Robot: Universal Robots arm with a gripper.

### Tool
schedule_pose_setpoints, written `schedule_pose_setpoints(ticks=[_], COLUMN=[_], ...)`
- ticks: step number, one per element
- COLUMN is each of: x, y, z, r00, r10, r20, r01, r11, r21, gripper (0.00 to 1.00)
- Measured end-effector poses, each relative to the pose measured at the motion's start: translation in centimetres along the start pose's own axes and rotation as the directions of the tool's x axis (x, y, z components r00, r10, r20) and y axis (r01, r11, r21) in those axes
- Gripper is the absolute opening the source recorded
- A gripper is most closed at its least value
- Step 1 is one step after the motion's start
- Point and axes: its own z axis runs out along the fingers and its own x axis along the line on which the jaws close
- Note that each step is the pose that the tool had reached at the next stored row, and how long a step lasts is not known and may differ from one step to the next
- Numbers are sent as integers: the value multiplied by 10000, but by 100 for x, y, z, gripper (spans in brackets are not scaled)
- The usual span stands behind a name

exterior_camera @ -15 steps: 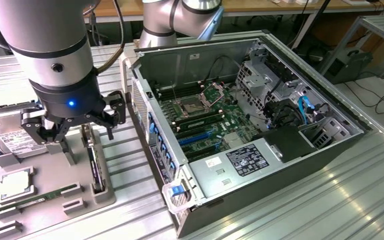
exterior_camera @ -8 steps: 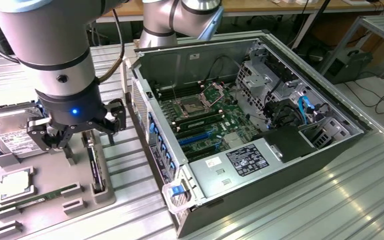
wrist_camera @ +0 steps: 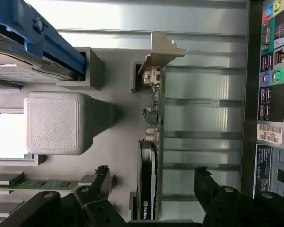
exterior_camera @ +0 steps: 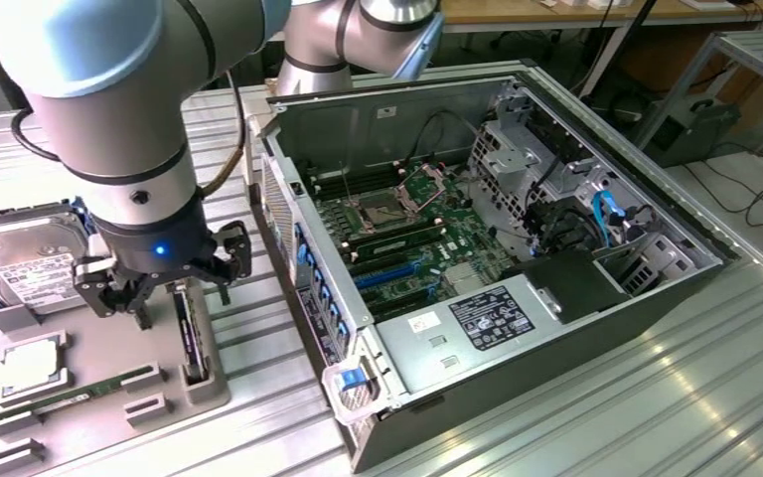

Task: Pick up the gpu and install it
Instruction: 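Pick up the gpu and move the gpu toward the slot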

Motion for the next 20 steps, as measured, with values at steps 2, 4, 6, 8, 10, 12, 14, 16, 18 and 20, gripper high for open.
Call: schedule_pose_setpoints(ticks=[2, 4, 6, 8, 10, 12, 14, 16, 18, 20], x=[0, 26, 26, 26, 26, 26, 26, 26, 26, 26], y=[27, 23, 20, 19, 19, 19, 19, 19, 19, 19], z=[69, 218, 251, 252, 253, 253, 253, 253, 254, 254], r00=[10000, 9993, 9992, 9992, 9992, 9992, 9992, 9992, 9992, 9992], r10=[98, 385, 402, 402, 402, 402, 402, 402, 402, 402], r20=[4, 10, 11, 11, 10, 10, 9, 10, 11, 11], r01=[-98, -385, -402, -402, -402, -402, -402, -402, -402, -402], r11=[9999, 9992, 9991, 9991, 9991, 9991, 9991, 9991, 9991, 9991], r21=[81, 116, 115, 116, 116, 116, 117, 116, 116, 116], gripper=[81, 60, 34, 27, 27, 27, 27, 27, 27, 27])
